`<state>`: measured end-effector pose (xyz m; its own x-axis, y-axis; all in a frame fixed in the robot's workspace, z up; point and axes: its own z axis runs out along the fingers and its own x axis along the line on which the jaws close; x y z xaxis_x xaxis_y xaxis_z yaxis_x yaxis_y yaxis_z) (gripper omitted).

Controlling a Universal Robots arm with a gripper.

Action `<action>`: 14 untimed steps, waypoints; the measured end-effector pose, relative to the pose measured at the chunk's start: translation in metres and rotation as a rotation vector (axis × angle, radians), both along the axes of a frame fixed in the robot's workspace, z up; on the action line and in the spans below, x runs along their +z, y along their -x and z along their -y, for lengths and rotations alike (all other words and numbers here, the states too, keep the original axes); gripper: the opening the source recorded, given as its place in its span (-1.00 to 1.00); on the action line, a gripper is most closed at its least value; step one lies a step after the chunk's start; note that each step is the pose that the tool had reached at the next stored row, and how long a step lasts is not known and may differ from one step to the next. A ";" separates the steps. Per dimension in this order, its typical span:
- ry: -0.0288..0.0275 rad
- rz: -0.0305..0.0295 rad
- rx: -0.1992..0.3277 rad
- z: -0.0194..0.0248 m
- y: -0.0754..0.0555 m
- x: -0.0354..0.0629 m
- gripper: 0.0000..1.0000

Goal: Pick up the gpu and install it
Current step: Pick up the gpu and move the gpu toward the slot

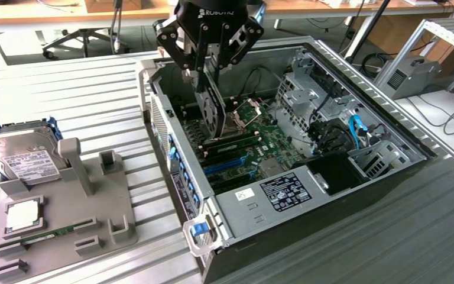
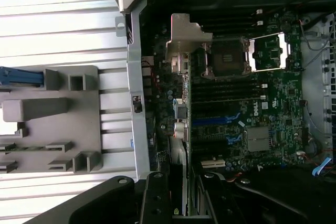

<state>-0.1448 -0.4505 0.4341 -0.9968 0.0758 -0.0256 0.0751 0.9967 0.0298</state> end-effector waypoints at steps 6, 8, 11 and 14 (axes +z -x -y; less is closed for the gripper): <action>0.0000 0.0000 0.000 0.0000 -0.002 -0.0002 -0.48; 0.0000 0.0000 0.000 0.0000 -0.003 -0.0003 -0.48; -0.0001 0.0000 0.000 0.0000 -0.003 -0.0004 -0.48; 0.0000 0.0000 0.000 0.0000 -0.004 -0.0005 -0.48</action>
<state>-0.1403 -0.4505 0.4336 -0.9968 0.0758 -0.0256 0.0750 0.9967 0.0298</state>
